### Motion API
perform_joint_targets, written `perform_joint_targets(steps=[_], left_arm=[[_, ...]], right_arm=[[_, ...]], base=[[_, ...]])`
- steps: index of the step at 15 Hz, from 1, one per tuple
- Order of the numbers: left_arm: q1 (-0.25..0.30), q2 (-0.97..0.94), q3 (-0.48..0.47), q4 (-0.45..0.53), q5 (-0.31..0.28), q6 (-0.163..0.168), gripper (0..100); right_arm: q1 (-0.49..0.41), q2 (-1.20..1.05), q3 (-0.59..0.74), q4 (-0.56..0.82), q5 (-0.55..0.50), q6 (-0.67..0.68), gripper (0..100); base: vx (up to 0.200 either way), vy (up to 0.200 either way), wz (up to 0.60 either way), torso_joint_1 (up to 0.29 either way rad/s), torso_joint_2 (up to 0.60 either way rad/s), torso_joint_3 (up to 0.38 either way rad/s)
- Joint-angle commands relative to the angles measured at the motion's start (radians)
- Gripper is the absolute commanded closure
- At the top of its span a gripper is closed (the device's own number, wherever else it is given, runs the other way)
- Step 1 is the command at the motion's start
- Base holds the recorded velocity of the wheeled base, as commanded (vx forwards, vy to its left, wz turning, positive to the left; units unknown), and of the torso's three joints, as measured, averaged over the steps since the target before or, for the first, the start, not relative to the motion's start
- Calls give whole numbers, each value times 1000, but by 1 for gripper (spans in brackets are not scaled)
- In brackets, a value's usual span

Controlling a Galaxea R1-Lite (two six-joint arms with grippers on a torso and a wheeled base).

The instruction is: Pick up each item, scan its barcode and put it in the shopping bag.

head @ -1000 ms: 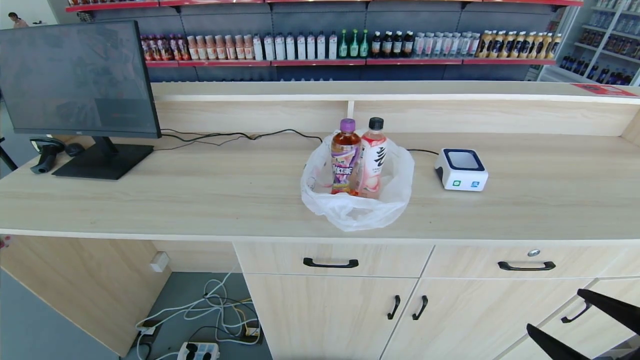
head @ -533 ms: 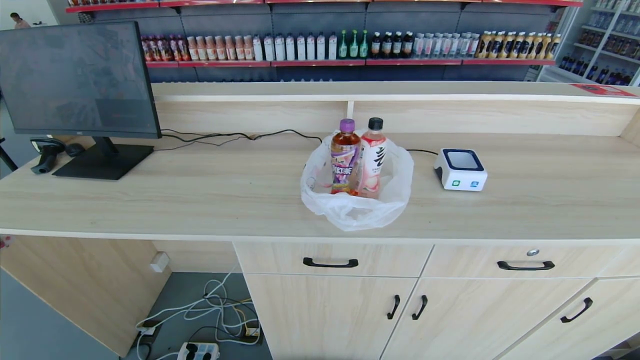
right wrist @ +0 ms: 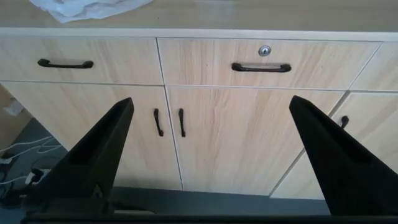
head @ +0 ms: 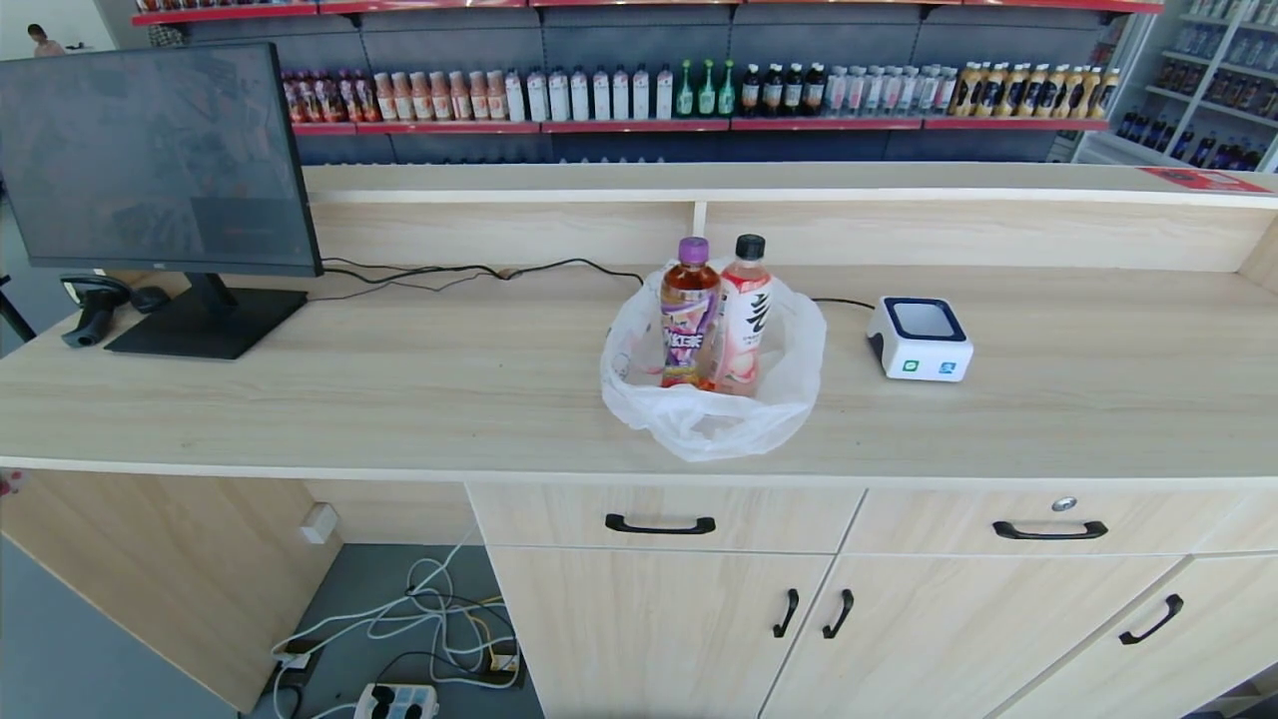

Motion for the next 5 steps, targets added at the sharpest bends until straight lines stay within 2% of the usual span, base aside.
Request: perform_joint_targets(steps=[1, 5], left_arm=[[0, 0, 0, 0, 0, 0, 0], [0, 0, 0, 1, 0, -5, 0]], right_arm=[[1, -5, 1, 1, 0, -3, 0], [1, -5, 1, 1, 0, 0, 0]], base=[[0, 0, 0, 0, 0, 0], [0, 0, 0, 0, 0, 0]])
